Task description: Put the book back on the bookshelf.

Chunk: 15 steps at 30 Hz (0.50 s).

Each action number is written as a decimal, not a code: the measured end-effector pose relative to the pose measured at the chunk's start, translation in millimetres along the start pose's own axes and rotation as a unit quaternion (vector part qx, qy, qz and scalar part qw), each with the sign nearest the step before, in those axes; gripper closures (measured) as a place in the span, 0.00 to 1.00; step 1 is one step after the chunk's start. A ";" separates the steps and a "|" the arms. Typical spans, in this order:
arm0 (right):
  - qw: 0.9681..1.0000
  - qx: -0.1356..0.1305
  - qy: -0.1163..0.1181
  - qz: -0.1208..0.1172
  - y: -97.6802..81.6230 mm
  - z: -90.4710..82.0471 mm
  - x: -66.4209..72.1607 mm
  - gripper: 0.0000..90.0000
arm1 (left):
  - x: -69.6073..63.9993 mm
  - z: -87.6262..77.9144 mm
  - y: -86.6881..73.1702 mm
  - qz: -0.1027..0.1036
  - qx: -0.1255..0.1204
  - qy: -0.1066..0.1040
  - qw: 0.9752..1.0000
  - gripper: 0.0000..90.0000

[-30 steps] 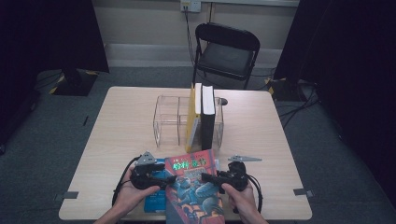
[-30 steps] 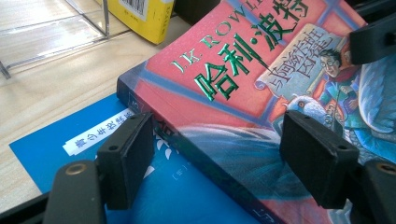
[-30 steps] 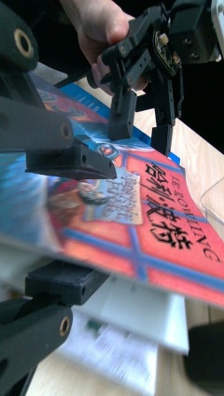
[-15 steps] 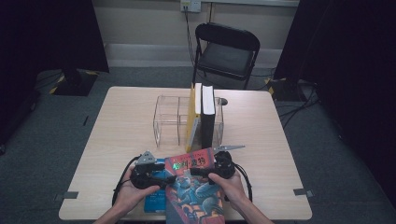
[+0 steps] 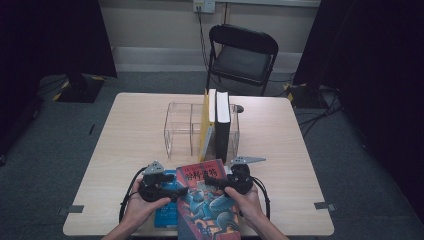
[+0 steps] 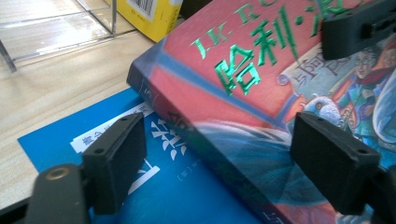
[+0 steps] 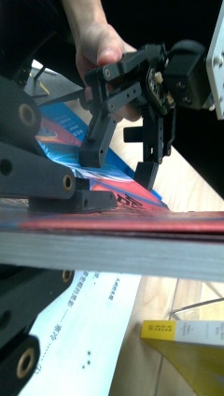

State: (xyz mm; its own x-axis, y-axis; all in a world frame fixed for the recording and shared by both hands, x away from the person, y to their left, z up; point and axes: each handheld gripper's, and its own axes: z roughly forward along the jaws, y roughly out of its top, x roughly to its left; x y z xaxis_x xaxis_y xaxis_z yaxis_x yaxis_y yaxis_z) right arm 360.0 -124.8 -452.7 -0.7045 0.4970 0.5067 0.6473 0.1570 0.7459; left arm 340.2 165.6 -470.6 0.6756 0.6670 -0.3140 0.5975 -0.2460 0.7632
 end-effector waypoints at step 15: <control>0.998 -0.043 0.006 -0.048 8.0 -14.9 27.5 0.93 | -8.2 5.2 1.2 -0.014 -0.003 -0.103 0.995 0.20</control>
State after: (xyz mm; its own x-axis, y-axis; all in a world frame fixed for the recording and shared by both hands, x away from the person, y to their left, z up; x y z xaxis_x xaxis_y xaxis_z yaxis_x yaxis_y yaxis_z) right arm 341.5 -122.6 -426.3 -0.7658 0.4729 0.4357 0.5493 0.1288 0.8257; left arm 337.6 156.2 -470.0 0.7331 0.5147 -0.4446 0.6156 -0.2242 0.7555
